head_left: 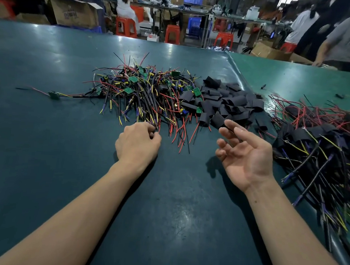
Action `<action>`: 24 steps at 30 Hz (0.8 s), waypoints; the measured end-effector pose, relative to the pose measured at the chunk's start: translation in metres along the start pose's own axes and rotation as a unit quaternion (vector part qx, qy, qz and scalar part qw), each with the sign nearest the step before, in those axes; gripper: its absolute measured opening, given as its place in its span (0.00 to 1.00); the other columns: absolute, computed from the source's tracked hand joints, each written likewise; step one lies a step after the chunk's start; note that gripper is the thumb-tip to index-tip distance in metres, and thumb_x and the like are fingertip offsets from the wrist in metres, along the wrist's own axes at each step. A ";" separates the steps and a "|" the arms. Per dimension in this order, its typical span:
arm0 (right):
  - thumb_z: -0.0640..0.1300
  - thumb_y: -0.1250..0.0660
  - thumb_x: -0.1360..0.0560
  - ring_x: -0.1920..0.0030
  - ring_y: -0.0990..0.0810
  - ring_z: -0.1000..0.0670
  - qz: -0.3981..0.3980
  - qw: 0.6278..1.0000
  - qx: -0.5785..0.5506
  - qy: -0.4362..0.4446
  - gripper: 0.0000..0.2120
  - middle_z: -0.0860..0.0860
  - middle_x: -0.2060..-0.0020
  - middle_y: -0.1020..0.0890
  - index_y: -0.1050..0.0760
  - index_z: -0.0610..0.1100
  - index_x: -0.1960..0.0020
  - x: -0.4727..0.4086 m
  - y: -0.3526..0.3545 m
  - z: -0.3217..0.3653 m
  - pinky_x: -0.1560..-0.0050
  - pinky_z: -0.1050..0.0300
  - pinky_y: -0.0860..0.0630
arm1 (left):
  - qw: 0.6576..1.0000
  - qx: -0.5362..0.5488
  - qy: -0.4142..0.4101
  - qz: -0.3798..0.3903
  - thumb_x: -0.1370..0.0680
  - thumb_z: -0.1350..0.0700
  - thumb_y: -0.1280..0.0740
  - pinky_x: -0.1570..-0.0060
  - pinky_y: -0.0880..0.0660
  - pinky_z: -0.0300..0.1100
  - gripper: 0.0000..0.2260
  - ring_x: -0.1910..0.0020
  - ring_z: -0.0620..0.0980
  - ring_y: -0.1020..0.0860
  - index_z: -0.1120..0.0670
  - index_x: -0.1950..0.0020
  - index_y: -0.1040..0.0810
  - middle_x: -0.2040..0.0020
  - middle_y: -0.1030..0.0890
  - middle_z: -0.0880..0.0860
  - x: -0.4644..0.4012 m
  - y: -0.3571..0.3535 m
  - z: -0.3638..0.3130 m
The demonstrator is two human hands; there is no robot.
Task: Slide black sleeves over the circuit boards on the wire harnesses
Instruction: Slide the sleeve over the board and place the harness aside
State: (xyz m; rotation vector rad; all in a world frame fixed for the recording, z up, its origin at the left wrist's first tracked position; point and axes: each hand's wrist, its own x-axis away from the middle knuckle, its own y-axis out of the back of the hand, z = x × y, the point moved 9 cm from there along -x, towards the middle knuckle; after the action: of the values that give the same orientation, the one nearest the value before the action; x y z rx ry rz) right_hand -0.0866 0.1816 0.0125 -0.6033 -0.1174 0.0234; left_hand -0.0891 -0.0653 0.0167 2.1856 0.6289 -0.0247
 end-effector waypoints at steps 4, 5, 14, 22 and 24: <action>0.44 0.34 0.33 0.67 0.21 0.50 -0.004 1.000 0.001 -0.001 0.10 0.48 0.60 0.16 0.18 0.44 0.56 0.000 -0.001 0.000 0.72 0.62 0.29 | 0.999 0.026 0.030 -0.011 0.31 0.52 0.32 0.56 0.31 0.42 0.06 0.53 0.53 0.21 0.44 0.57 0.17 0.58 0.17 0.44 0.004 0.005 0.005; 0.45 0.34 0.34 0.67 0.21 0.50 -0.003 1.000 0.000 0.001 0.10 0.48 0.60 0.16 0.18 0.44 0.56 -0.001 -0.001 0.001 0.72 0.62 0.29 | 0.999 0.028 0.026 -0.012 0.32 0.51 0.31 0.57 0.32 0.42 0.05 0.54 0.52 0.21 0.44 0.59 0.17 0.59 0.17 0.44 0.005 0.005 0.004; 0.46 0.34 0.34 0.67 0.22 0.50 0.005 1.000 -0.008 0.009 0.11 0.48 0.60 0.17 0.18 0.43 0.55 -0.002 0.000 0.001 0.72 0.62 0.30 | 0.999 -0.037 -0.031 -0.008 0.23 0.50 0.34 0.50 0.28 0.49 0.12 0.45 0.56 0.22 0.48 0.40 0.23 0.48 0.18 0.48 0.001 -0.001 -0.001; 0.41 0.39 0.22 0.69 0.23 0.52 0.039 0.991 0.125 0.033 0.08 0.49 0.63 0.17 0.20 0.43 0.52 -0.004 -0.011 -0.004 0.74 0.62 0.30 | 0.883 0.406 -0.112 0.208 0.30 0.64 0.29 0.67 0.29 0.32 0.13 0.71 0.41 0.28 0.56 0.47 0.20 0.67 0.21 0.47 0.049 -0.016 -0.054; 0.35 0.37 0.21 0.69 0.23 0.54 0.052 0.965 0.244 0.084 0.08 0.49 0.62 0.20 0.21 0.44 0.48 -0.002 -0.020 -0.004 0.74 0.60 0.27 | 0.829 0.452 -0.159 0.288 0.30 0.65 0.32 0.68 0.29 0.30 0.10 0.70 0.41 0.27 0.57 0.50 0.20 0.66 0.22 0.48 0.068 -0.023 -0.070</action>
State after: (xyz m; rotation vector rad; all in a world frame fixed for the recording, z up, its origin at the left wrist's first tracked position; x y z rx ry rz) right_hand -0.0882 0.1623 0.0203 -0.1160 0.0853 0.0998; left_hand -0.0531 0.0280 0.0299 3.0965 -0.3596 -0.4390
